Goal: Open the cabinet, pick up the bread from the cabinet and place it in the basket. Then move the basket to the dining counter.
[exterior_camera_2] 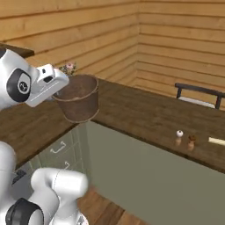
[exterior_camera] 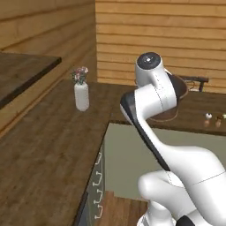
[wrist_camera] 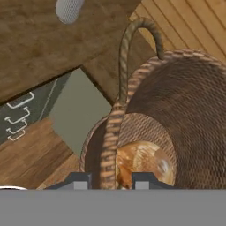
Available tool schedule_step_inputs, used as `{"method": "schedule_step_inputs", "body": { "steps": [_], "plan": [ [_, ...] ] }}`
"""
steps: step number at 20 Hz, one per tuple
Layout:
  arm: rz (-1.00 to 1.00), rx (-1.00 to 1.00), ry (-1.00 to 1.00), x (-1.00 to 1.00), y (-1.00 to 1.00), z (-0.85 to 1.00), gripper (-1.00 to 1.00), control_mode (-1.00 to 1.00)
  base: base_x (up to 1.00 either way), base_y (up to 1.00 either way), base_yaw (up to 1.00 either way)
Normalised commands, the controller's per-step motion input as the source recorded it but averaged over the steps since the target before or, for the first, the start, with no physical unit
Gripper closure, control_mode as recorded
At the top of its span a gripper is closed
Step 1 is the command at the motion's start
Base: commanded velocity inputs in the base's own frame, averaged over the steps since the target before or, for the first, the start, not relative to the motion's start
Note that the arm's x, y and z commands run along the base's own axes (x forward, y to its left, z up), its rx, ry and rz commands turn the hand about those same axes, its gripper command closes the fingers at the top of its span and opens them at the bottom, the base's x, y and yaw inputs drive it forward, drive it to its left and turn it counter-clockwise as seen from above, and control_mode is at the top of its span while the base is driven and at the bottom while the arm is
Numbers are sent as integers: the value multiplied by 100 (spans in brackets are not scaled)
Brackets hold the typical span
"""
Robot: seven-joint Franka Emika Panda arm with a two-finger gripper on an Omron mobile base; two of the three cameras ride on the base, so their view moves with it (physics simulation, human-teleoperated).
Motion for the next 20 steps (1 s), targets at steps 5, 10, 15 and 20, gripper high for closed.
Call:
{"method": "schedule_step_inputs", "body": {
  "steps": [5,10,15,20],
  "plan": [
    [0,0,0,0,0,0,100,100,48,-37,-50],
    [0,0,0,0,0,0,100,100,98,0,-38],
    [0,0,0,0,0,0,100,100,52,0,-34],
    [-9,2,3,44,0,-11,100,-100,15,0,-12]
  ]
}}
